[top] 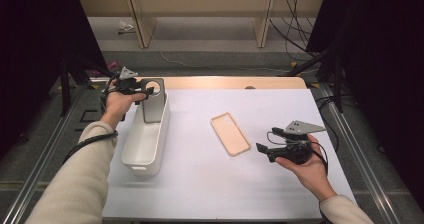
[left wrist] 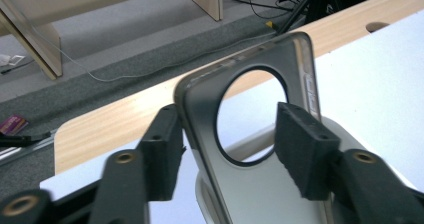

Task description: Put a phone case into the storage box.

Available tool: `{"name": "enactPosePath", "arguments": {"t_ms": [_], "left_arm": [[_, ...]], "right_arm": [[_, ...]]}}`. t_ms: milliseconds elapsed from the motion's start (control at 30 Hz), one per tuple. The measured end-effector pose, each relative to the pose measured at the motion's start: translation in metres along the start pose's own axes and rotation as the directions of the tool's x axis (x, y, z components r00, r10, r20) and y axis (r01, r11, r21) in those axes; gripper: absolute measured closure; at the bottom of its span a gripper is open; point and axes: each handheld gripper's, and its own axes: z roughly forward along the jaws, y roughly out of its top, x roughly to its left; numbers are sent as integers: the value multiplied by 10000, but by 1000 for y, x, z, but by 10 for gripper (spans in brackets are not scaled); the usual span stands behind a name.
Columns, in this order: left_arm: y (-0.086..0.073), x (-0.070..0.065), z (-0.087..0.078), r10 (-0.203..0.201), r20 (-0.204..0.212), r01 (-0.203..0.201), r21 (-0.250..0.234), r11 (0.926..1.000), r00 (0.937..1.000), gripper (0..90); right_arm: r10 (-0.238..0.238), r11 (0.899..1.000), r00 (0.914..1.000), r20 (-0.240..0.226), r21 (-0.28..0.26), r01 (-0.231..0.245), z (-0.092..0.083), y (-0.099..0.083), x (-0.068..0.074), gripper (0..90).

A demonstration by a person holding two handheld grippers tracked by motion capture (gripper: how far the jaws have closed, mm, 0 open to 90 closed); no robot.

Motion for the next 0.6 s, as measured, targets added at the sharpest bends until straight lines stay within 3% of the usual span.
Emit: {"name": "enactPosePath", "arguments": {"t_ms": [200, 600], "left_arm": [[-1, 0, -5, 186, 33, -186, 78, 9998, 9998, 300], [4, 2, -5, 57, -239, -54, 115, 9999, 9997, 245]], "right_arm": [[0, 10000, 10000, -29, 29, 0, 1, 0, 0, 164], [4, 10000, 10000, -58, 22, -4, 0, 0, 1, 164]]}}
